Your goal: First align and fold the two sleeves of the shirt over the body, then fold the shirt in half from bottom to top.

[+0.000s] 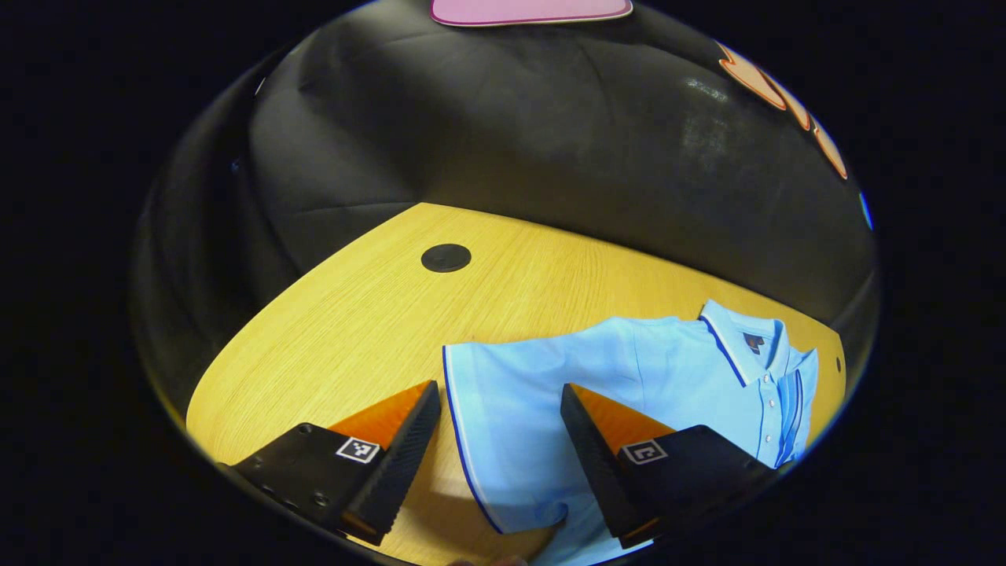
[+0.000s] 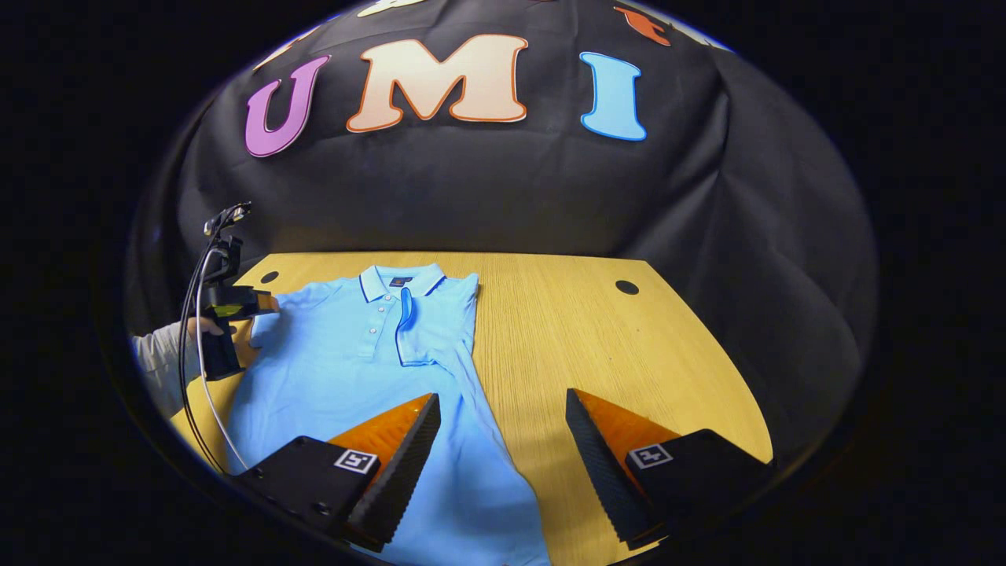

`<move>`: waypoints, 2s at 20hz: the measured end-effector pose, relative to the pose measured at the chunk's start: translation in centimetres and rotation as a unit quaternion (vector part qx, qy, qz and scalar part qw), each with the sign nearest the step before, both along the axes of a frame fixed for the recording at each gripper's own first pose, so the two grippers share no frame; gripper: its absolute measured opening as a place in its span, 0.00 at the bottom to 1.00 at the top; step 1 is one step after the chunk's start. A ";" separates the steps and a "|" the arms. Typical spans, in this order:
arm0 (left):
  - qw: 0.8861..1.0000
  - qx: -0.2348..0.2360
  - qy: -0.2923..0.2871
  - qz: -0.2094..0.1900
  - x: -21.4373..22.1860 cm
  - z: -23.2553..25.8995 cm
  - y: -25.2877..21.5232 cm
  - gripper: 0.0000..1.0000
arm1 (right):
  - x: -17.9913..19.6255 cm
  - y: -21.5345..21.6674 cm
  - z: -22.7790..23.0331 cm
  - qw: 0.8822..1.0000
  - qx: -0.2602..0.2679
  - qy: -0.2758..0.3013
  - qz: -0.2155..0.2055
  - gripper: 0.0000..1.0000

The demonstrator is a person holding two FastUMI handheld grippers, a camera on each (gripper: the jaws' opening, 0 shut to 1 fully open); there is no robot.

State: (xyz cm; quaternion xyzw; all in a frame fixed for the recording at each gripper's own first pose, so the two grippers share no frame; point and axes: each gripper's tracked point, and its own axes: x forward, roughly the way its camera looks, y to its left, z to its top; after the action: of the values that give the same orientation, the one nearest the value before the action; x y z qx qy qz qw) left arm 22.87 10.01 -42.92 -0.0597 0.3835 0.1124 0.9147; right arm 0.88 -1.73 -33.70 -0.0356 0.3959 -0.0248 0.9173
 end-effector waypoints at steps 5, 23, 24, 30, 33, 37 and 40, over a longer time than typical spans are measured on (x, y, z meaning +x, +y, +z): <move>0.999 0.006 0.008 -0.037 0.5 -0.2 -0.8 0.61 | 0.2 1.0 -0.5 1.000 0.019 0.008 0.007 1.00; 0.992 -0.009 -0.018 -0.122 1.9 5.2 -12.8 0.00 | 0.1 -3.1 0.6 0.999 0.045 -0.010 -0.004 0.99; 0.992 -0.012 -0.018 -0.126 1.8 5.1 -13.8 0.00 | -0.1 -3.5 0.6 0.999 0.047 -0.009 -0.005 0.99; 0.989 -0.027 -0.011 -0.148 1.3 4.3 -19.4 0.00 | -0.3 -4.8 0.5 0.999 0.046 -0.010 -0.002 0.99; 0.986 -0.027 -0.003 -0.165 1.0 3.2 -21.5 0.00 | -0.3 -5.3 0.4 0.999 0.044 -0.010 0.002 0.99; 0.986 -0.028 0.004 -0.166 0.6 2.0 -22.5 0.00 | 0.1 -5.5 -0.1 0.998 0.055 -0.010 0.004 0.99; 0.983 -0.072 -0.018 -0.170 0.1 3.6 -24.0 0.35 | 0.6 -5.4 0.1 0.997 0.067 -0.020 0.014 0.99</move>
State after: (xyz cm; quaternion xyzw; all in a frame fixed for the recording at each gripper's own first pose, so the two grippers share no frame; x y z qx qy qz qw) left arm 22.94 -14.02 -39.29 -0.0612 0.3785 -0.0738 0.9206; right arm 1.49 -7.09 -33.59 0.0208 0.3774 0.0141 0.9257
